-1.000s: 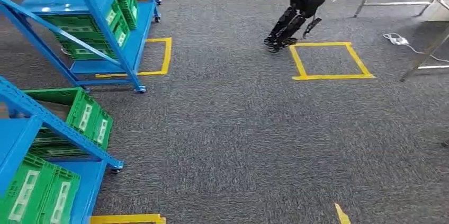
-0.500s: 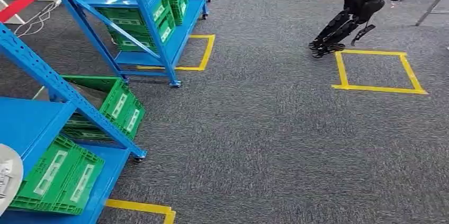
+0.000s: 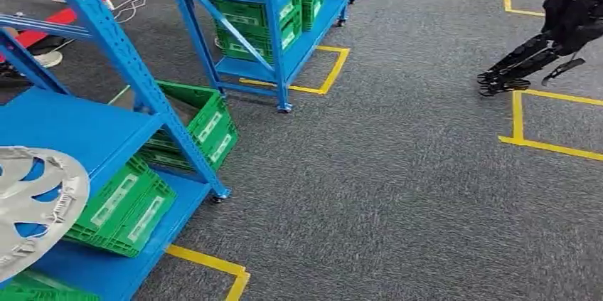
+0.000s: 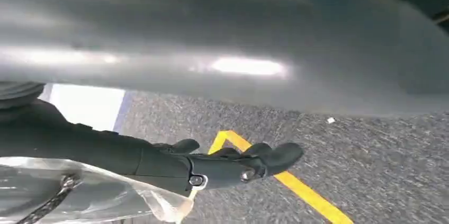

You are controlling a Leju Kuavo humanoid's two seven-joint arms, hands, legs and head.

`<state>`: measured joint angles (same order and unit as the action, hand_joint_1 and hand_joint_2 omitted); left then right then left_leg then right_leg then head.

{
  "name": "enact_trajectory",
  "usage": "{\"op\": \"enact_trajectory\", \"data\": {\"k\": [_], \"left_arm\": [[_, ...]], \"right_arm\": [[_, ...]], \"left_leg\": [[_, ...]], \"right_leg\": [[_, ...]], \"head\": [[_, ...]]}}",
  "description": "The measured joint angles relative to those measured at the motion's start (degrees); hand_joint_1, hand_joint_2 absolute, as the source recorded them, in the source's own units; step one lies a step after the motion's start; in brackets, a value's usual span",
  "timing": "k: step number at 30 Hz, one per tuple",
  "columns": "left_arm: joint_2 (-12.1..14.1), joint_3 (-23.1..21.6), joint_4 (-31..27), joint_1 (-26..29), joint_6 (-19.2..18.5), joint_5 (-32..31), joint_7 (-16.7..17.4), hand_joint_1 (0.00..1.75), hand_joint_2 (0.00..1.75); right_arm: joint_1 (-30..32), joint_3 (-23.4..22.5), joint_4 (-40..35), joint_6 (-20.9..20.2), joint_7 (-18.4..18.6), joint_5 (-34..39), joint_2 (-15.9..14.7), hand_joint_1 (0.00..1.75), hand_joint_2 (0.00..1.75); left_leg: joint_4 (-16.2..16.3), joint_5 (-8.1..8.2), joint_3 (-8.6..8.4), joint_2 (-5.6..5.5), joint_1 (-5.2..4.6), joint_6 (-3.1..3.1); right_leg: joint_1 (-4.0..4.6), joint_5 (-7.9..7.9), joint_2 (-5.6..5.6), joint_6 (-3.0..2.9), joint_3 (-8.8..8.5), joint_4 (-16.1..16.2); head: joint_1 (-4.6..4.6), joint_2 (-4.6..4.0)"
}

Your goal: Take the parts from the cabinet and place them on the table.

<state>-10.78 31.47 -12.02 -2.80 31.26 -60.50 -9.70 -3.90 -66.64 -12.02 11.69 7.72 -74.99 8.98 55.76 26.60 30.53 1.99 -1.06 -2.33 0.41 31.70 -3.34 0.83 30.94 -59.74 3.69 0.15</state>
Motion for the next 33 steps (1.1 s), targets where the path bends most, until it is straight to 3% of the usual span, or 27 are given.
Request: {"op": "enact_trajectory", "data": {"k": [1, 3, 4, 5, 6, 7, 8, 9, 10, 13, 14, 15, 16, 17, 18, 19, 20, 22, 23, 24, 25, 28, 29, 30, 31, 32, 33], "left_arm": [[0.0, 0.0, 0.0, -0.2, 0.0, 0.0, 0.0, 0.0, 0.0], [-0.4, 0.0, 0.0, -0.3, 0.0, 0.0, -0.1, 0.0, 0.0], [-0.4, 0.0, 0.0, -0.2, 0.0, 0.0, -0.1, 0.0, 0.0], [-0.4, 0.0, 0.0, -0.1, 0.0, 0.0, -0.1, 0.0, 0.0], [-0.4, 0.0, 0.0, 0.0, 0.0, 0.0, -0.1, 0.0, 0.0], [-0.5, 0.0, 0.0, 0.0, 0.0, 0.0, -0.1, 0.0, 0.0], [-0.5, 0.0, 0.0, -0.1, 0.0, -0.1, -0.2, 0.0, 0.0], [-0.5, 0.0, 0.0, -0.1, 0.0, -0.2, -0.3, 0.0, 0.0], [-0.5, 0.0, 0.0, -0.2, 0.0, -0.3, -0.4, 0.0, 0.0], [-0.6, 0.0, 0.0, 0.3, 0.2, -0.6, -0.7, 0.0, 0.0], [-0.5, 0.0, 0.0, 0.5, 0.3, -0.7, -0.7, 0.0, 0.0], [-0.6, 0.0, 0.0, 0.6, 0.5, -0.7, -0.9, 0.0, 0.0], [-0.6, 0.0, 0.0, 0.5, 0.5, -0.7, -1.0, 0.0, 0.0], [-0.6, 0.0, 0.0, 0.3, 0.7, -0.7, -1.2, 0.0, 0.0], [-0.6, 0.0, 0.0, 0.3, 0.7, -0.7, -1.3, 0.0, 0.0], [-0.6, 0.0, 0.0, 0.4, 0.8, -0.7, -1.4, 0.0, 0.0], [-0.6, 0.0, 0.0, 0.6, 0.8, -0.7, -1.4, 0.0, 0.0], [-0.6, 0.0, 0.0, 1.0, 0.8, -0.7, -1.4, 0.0, 0.0], [-0.5, 0.0, 0.0, 1.0, 0.9, -0.7, -1.4, 0.0, 0.0], [-0.5, 0.0, 0.0, 0.9, 0.9, -0.7, -1.4, 0.0, 0.0], [-0.5, 0.0, 0.0, 0.7, 1.0, -0.7, -1.4, 0.0, 0.0], [-0.4, 0.0, 0.0, 1.1, 0.9, -0.7, -1.4, 0.0, 0.0], [-0.3, 0.0, 0.0, 1.1, 0.8, -0.7, -1.4, 0.0, 0.0], [-0.3, 0.1, 0.0, 1.4, 0.7, -0.7, -1.4, 0.0, 0.0], [-0.3, 0.1, 0.0, 1.3, 0.7, -0.7, -1.4, 0.0, 0.0], [-0.3, 0.1, 0.0, 1.2, 0.6, -0.7, -1.4, 0.0, 0.0], [-0.4, 0.1, 0.0, 1.1, 0.6, -0.7, -1.4, 0.0, 0.0]], "right_arm": [[0.1, 0.0, 0.0, 0.0, 0.0, 0.0, 0.0, 0.0, 0.0], [0.4, 0.0, 0.0, 0.0, 0.0, 0.0, -0.1, 0.0, 0.0], [0.4, 0.0, 0.0, 0.0, 0.1, 0.0, -0.2, 0.0, 0.0], [0.5, 0.0, 0.0, 0.0, 0.1, 0.0, -0.2, 0.0, 0.0], [0.6, 0.0, 0.0, 0.0, 0.2, 0.0, -0.3, 0.0, 0.0], [0.5, 0.1, 0.0, 0.0, 0.2, 0.0, -0.3, 0.0, 0.0], [0.5, 0.1, 0.0, 0.0, 0.2, 0.0, -0.4, 0.0, 0.0], [0.5, 0.2, 0.0, 0.0, 0.2, -0.1, -0.3, 0.0, 0.0], [0.6, 0.2, 0.2, 0.0, 0.2, -0.1, -0.3, 0.0, 0.0], [0.6, 0.4, 0.2, 0.0, 0.5, -0.4, -0.4, 0.0, 0.0], [0.5, 0.4, 0.2, 0.0, 0.4, -0.6, -0.3, 0.0, 0.0], [0.4, 0.4, 0.2, 0.2, 0.4, -0.6, -0.4, 0.0, 0.0], [0.4, 0.4, 0.2, 0.2, 0.4, -0.7, -0.4, 0.0, 0.0], [0.6, 0.5, 0.2, 0.2, 0.4, -0.9, -0.4, 0.0, 0.0], [0.7, 0.5, 0.2, 0.2, 0.4, -1.0, -0.4, 0.0, 0.0], [0.7, 0.5, 0.2, 0.2, 0.4, -1.1, -0.4, 0.0, 0.0], [0.7, 0.5, 0.2, 0.2, 0.5, -1.1, -0.4, 0.0, 0.0], [0.7, 0.6, 0.2, 0.2, 0.5, -1.1, -0.4, 0.0, 0.0], [0.6, 0.7, 0.2, 0.2, 0.5, -1.2, -0.4, 0.0, 0.0], [0.5, 0.8, 0.2, 0.3, 0.5, -1.5, -0.3, 0.0, 0.0], [0.5, 0.9, 0.2, 0.4, 0.5, -1.7, -0.3, 0.0, 0.0], [0.1, 1.2, 0.2, 0.9, 0.5, -2.2, -0.2, 0.0, 0.0], [-0.1, 1.5, 0.2, 1.1, 0.5, -2.5, -0.2, 0.0, 0.0], [-0.2, 1.8, 0.2, 1.1, 0.5, -2.6, -0.2, 0.0, 0.0], [-0.1, 1.8, 0.2, 1.2, 0.5, -2.7, -0.2, 0.0, 0.0], [0.0, 1.9, 0.2, 1.2, 0.4, -2.7, -0.2, 0.0, 0.0], [0.1, 1.9, 0.2, 1.2, 0.5, -2.7, -0.2, 0.0, 0.0]], "left_leg": [[0.0, -0.18, 0.25, -0.87, 0.14, -0.23], [0.0, -0.19, 0.41, -2.52, 0.21, -0.22], [0.1, -0.19, 0.41, -3.33, 0.3, -0.18], [0.2, -0.16, 0.33, -4.13, 0.41, -0.13], [0.4, -0.06, 0.28, -5.0, 0.58, 0.06], [0.7, 0.15, 0.27, -5.94, 0.85, 0.39], [1.3, 0.47, 0.32, -6.77, 1.13, 0.88], [1.6, 0.74, 0.63, -7.28, 1.18, 1.34], [2.5, 0.99, 1.13, -8.03, 1.07, 1.8], [1.9, 0.37, 1.8, -9.76, 1.5, 2.86], [2.3, 0.77, 1.85, -9.47, 1.55, 3.1], [3.8, 1.77, 2.46, -5.94, 1.17, 3.32], [6.8, 3.52, 3.97, -4.21, 1.21, 3.53], [11.8, 6.03, 6.5, -3.14, 1.28, 3.71], [16.8, 8.01, 8.99, -2.75, 1.32, 3.8], [20.0, 8.79, 10.59, -2.68, 1.34, 3.86], [20.3, 8.06, 10.83, -2.67, 1.34, 3.86], [13.7, 3.38, 7.57, -2.38, 1.28, 3.43], [8.1, 0.59, 4.74, -1.16, 1.09, 2.92], [3.7, -0.52, 2.68, 1.69, 0.63, 2.28], [2.7, 0.66, 2.15, 3.01, -0.12, 2.03], [2.8, 0.48, 2.46, 1.13, -0.23, 1.52], [1.8, 0.08, 1.77, 0.29, 0.15, 1.09], [1.3, -0.29, 1.48, -0.28, 0.47, 0.86], [1.2, -0.38, 1.52, -0.8, 0.69, 0.56], [1.2, -0.4, 1.61, -1.64, 0.8, 0.43], [1.2, -0.36, 1.62, -2.35, 0.8, 0.37]], "right_leg": [[-0.18, 2.22, 2.34, 0.29, 1.82, -4.0], [-0.61, 5.96, 3.3, 0.94, 6.18, -13.0], [-0.77, 6.3, 3.28, 1.2, 7.63, -15.5], [-0.98, 5.07, 3.29, 1.46, 7.69, -15.0], [-1.22, 2.61, 3.31, 1.74, 6.45, -11.9], [-1.54, -0.44, 3.62, 2.06, 4.21, -6.8], [-2.02, -3.24, 5.2, 2.48, 1.62, -1.2], [-2.29, -1.87, 8.36, 2.65, 0.55, 0.5], [-2.25, -1.8, 8.79, 2.01, 0.09, 1.5], [-1.71, -1.91, 6.81, 0.71, -0.03, 1.1], [-2.19, -2.17, 5.93, 0.16, -0.15, 1.5], [-2.04, -2.1, 5.34, -0.2, -0.28, 1.6], [-1.94, -1.97, 4.56, -0.51, -0.32, 1.6], [-1.74, -1.81, 3.44, -0.74, -0.38, 1.6], [-1.61, -1.63, 2.34, -0.87, -0.43, 1.6], [-1.53, -1.52, 1.45, -0.91, -0.49, 1.6], [-1.48, -1.34, 0.61, -0.93, -0.69, 1.6], [-1.37, -0.96, -0.79, -0.88, -1.25, 1.6], [-1.31, -0.7, -1.5, -0.82, -1.68, 1.6], [-1.26, -0.47, -2.04, -0.67, -1.89, 1.7], [-0.86, -0.02, -2.8, -0.18, -1.73, 1.6], [-0.99, 0.08, -4.7, 0.46, -2.88, 2.2], [-0.83, 0.34, -5.06, 0.9, -3.34, 2.3], [-1.03, 1.15, -1.83, 1.15, -2.84, 1.5], [-1.13, 2.83, 1.15, 1.18, -1.44, -1.4], [-1.17, 4.83, 2.55, 1.3, 0.78, -5.8], [-1.17, 6.72, 3.1, 1.42, 3.33, -10.7]], "head": [[0.15, 0.0], [0.31, 0.0], [0.26, 0.0], [0.24, 0.0], [0.22, 0.0], [0.24, 0.0], [0.3, 0.0], [0.39, 0.0], [0.53, 0.0], [0.55, 0.0], [0.57, 0.0], [0.2, 0.0], [-0.2, 0.0], [-0.17, 0.0], [-0.17, 0.0], [-0.17, 0.0], [-0.17, 0.0], [-0.2, 0.0], [-0.17, 0.0], [-0.2, 0.0], [-0.24, 0.0], [-0.22, 0.0], [-0.26, 0.0], [0.02, 0.0], [0.07, 0.0], [0.19, 0.0], [0.22, 0.0]]}}
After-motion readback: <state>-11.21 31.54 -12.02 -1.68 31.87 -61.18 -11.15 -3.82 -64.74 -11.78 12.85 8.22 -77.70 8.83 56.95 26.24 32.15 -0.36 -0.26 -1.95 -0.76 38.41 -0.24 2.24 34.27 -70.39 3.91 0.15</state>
